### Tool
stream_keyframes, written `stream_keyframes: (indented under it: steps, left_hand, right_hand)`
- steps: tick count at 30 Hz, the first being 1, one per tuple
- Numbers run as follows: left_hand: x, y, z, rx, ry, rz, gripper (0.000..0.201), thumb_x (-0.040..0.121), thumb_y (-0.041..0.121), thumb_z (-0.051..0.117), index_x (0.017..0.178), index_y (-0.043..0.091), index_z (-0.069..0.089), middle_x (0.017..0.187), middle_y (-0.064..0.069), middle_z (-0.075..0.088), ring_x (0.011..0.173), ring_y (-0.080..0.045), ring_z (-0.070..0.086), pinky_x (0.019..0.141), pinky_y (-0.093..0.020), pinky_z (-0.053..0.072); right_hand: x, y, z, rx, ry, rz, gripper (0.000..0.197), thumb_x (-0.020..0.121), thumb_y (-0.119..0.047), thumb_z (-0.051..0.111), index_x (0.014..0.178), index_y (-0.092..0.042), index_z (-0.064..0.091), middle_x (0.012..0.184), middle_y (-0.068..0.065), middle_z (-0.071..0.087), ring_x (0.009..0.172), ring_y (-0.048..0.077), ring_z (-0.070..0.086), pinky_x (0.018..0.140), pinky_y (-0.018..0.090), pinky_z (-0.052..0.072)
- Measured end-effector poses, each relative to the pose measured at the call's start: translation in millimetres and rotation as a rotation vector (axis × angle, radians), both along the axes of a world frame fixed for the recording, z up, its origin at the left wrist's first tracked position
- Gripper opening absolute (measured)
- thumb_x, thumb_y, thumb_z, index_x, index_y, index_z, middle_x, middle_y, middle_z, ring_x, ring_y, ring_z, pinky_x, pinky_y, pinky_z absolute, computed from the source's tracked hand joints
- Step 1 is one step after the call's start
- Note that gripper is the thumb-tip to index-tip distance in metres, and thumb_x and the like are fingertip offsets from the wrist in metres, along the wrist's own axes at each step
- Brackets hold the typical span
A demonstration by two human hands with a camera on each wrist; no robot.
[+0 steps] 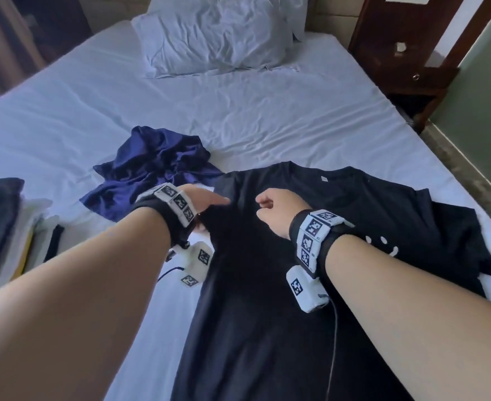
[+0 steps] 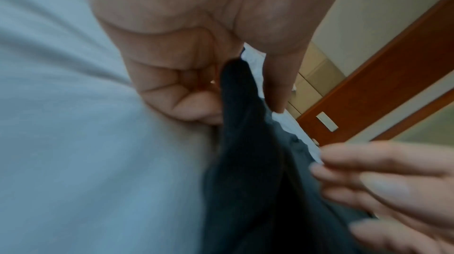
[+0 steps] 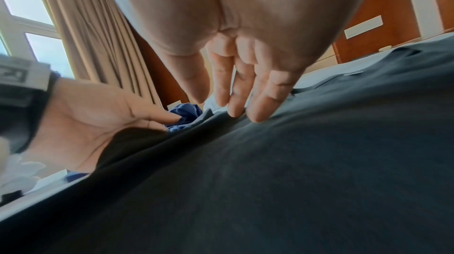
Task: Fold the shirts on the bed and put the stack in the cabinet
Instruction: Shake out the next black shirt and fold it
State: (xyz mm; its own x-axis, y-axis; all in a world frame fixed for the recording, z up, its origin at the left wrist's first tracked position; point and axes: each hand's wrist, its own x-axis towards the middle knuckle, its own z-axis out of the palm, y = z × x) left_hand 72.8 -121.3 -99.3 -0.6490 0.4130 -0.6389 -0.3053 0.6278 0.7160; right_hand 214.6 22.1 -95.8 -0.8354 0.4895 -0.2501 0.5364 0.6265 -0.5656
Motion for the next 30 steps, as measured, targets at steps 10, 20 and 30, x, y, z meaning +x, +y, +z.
stream_keyframes:
  steps: [10,20,30]
  left_hand:
    - [-42.9,-51.7,-5.1,0.288,0.275,0.217,0.02,0.094,0.032,0.069,0.097,0.016,0.059,0.097,-0.008,0.071,0.089,-0.031,0.073,0.074,-0.051,0.063]
    - [-41.9,-81.2,-32.3,-0.247,0.502,0.0,0.037,0.104,0.041,0.052,0.122,0.008,0.05,0.124,-0.014,0.062,0.115,-0.035,0.06,0.096,-0.038,0.044]
    - [14.4,-35.6,35.3,0.089,0.71,-0.339,0.022,0.104,0.044,0.045,0.126,0.042,0.052,0.091,0.004,0.066,0.067,-0.021,0.069,0.051,-0.033,0.055]
  right_hand:
    - [-75.1,-27.2,-14.9,0.041,-0.082,0.135,0.071,0.099,-0.045,0.054,0.16,-0.025,0.023,0.167,0.003,0.019,0.152,0.03,0.021,0.118,0.038,0.027]
    - [-96.7,-55.1,-48.6,0.292,-0.422,0.244,0.122,0.058,-0.101,0.045,0.154,-0.053,-0.011,0.166,-0.009,-0.024,0.151,0.047,-0.015,0.117,0.066,0.0]
    - [-49.8,-28.4,-6.3,-0.859,0.398,-0.608,0.051,0.097,-0.055,0.05,0.117,-0.011,0.065,0.115,0.018,0.071,0.104,0.038,0.069,0.087,0.047,0.058]
